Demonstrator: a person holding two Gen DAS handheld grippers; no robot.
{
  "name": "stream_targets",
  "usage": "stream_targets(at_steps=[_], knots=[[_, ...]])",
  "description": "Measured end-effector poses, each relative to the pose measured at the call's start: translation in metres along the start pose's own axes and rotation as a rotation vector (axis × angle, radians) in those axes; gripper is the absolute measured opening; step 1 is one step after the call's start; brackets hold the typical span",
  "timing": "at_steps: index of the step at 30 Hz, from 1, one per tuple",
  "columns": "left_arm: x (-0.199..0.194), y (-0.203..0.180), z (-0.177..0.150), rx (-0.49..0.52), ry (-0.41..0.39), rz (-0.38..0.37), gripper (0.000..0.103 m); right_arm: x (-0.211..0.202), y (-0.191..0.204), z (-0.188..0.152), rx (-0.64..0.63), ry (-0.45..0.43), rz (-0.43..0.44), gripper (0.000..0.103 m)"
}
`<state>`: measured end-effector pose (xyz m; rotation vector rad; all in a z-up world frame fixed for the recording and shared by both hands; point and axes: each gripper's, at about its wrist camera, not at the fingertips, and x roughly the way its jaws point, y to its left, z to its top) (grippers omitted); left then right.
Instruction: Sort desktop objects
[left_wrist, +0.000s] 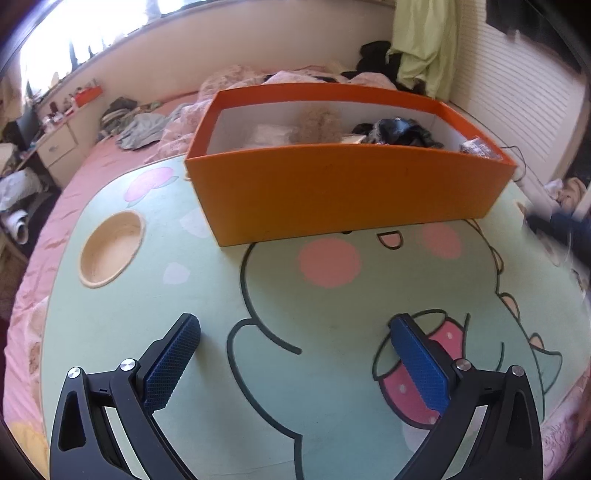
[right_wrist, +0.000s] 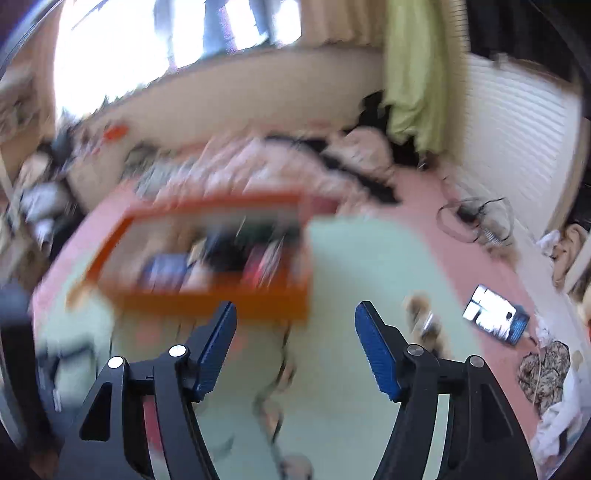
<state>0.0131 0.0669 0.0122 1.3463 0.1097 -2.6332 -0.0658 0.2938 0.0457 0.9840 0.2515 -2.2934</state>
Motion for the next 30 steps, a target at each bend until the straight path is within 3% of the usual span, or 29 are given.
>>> stream_targets(at_steps=[6,7,9,10,30], knots=[[0.001,0.011,0.000,-0.066,-0.006,0.048,0.103,0.042,0.026,-0.014,-0.084,0.155,-0.006,0.068],[0.002,0.011,0.000,-0.064,-0.006,0.046,0.103,0.048,0.025,-0.014,-0.072,0.162,0.003,0.073],[0.004,0.012,0.001,-0.066,-0.006,0.046,0.103,0.057,0.016,-0.016,-0.021,0.189,-0.008,0.100],[0.005,0.010,0.003,-0.073,-0.006,0.057,0.103,0.061,0.009,-0.016,0.012,0.200,-0.026,0.103],[0.004,0.009,0.001,-0.088,-0.010,0.065,0.103,0.059,0.010,-0.017,0.021,0.189,-0.035,0.103]])
